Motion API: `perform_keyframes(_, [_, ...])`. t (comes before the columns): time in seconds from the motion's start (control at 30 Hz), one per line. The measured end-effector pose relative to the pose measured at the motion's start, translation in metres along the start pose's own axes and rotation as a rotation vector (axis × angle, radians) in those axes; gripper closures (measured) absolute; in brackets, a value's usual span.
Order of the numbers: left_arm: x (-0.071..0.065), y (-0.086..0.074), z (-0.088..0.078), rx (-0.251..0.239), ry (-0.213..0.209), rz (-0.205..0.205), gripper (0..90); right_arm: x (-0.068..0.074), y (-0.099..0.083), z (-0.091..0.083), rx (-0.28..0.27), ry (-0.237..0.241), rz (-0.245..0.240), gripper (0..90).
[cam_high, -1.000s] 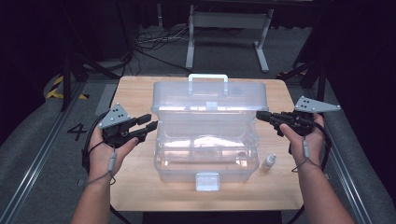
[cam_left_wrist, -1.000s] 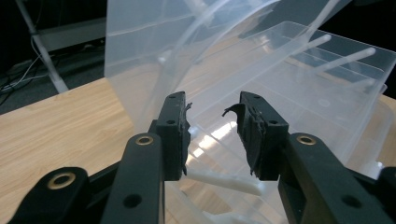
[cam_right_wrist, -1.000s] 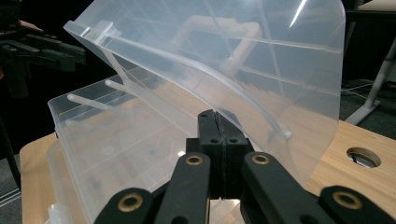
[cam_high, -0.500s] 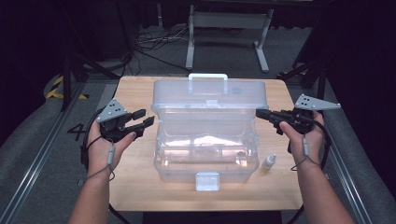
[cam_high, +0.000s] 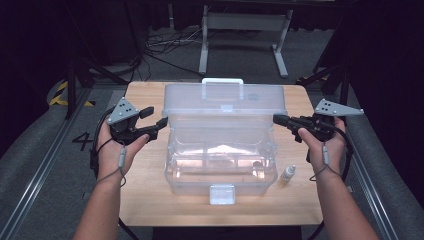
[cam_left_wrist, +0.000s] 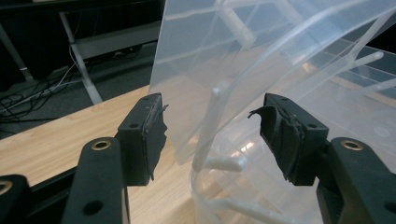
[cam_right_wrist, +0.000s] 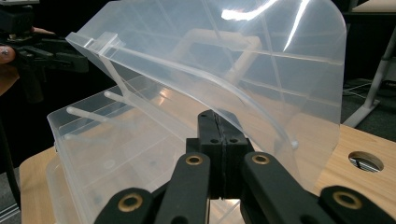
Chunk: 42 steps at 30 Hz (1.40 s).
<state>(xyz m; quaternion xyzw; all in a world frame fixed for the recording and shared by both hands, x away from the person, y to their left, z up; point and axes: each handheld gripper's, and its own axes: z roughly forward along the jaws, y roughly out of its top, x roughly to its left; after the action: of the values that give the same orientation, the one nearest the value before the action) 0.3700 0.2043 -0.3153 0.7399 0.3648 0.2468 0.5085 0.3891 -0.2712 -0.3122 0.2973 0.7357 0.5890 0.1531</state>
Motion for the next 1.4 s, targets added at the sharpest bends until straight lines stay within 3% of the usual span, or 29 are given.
perform_keyframes(0.3, [-0.008,0.006,0.010,-0.041,0.012,-0.009,40.8,0.000,0.000,0.001,-0.004,0.001,0.005,90.0])
perform_keyframes(0.47, [-0.009,0.008,0.014,-0.053,0.035,-0.016,46.4,-0.001,0.000,0.001,-0.007,0.003,0.007,90.0])
perform_keyframes(0.67, [-0.011,0.009,0.021,-0.063,0.031,-0.019,49.7,-0.001,0.000,0.001,-0.011,0.001,0.010,90.0])
perform_keyframes(0.93, [-0.014,0.013,0.030,-0.088,0.079,-0.009,44.0,-0.001,0.000,0.003,-0.014,0.004,0.018,90.0])
perform_keyframes(1.17, [-0.016,0.016,0.037,-0.070,0.119,0.017,42.3,-0.001,-0.001,0.003,-0.015,0.005,0.019,90.0])
perform_keyframes(1.4, [-0.015,0.014,0.039,-0.072,0.163,0.028,49.4,0.001,-0.001,0.001,-0.025,0.013,0.023,90.0])
